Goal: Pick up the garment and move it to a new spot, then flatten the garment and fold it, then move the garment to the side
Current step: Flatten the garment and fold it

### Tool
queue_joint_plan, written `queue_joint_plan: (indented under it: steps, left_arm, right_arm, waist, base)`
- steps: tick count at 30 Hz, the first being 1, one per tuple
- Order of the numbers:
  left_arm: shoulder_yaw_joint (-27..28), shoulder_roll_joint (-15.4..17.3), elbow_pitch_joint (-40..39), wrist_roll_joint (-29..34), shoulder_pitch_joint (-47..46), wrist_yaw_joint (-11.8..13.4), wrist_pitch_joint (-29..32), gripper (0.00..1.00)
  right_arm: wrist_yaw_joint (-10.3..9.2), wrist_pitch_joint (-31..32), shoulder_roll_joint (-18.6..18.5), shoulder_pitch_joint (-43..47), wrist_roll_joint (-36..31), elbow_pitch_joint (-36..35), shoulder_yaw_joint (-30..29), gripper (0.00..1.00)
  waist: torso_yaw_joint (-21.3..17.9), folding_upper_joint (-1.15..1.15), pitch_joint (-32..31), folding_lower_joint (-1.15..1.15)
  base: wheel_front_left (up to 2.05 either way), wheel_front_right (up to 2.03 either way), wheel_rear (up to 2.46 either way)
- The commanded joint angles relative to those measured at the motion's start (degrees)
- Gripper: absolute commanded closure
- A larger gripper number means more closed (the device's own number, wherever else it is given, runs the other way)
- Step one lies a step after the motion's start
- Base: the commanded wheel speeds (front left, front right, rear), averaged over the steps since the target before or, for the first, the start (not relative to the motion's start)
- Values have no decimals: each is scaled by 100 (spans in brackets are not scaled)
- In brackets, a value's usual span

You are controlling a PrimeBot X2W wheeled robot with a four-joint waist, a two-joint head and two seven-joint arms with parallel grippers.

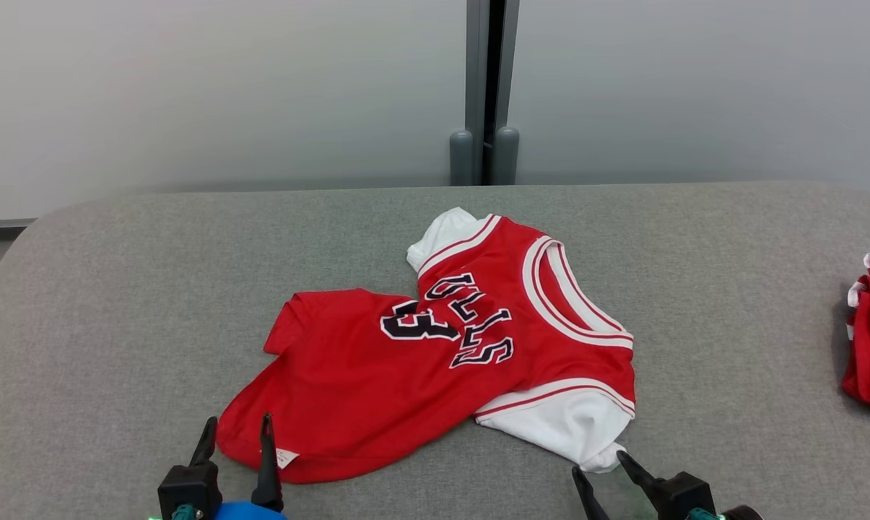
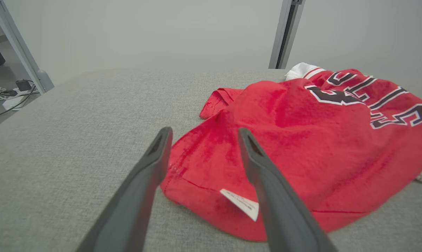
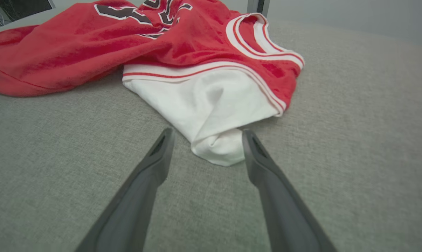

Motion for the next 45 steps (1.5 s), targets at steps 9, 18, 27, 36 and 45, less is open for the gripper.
queue_joint_plan:
  steps: [9,18,27,36,45]
  left_arm:
    - [-7,-5,28,-103,-40,-27,-25,0]
    - [75,-7,-30,-157,51,-25,-25,0]
    - [-2,-5,-44,-361,106,70,-25,0]
    - [-42,-3,-68,-298,54,129,-25,0]
    - [107,-4,-243,21,110,151,-25,0]
  right_arm:
    - [0,-2,-6,-327,335,535,128,0]
    - [0,-1,-11,-427,1249,-245,-21,100]
    - [0,-1,-385,218,2345,-1104,-474,0]
    - [0,-2,-215,200,1380,-1656,-1131,0]
    - [0,-1,-86,316,190,-2013,-797,0]
  waist:
    - [207,0,104,-1]
    - [73,0,94,-1]
    - [-336,0,-55,-1]
    - [-396,0,-21,-1]
    - [-249,0,-30,-1]
  base:
    - [0,0,0]
    - [0,0,0]
    - [0,0,0]
    - [0,0,0]
    - [0,0,0]
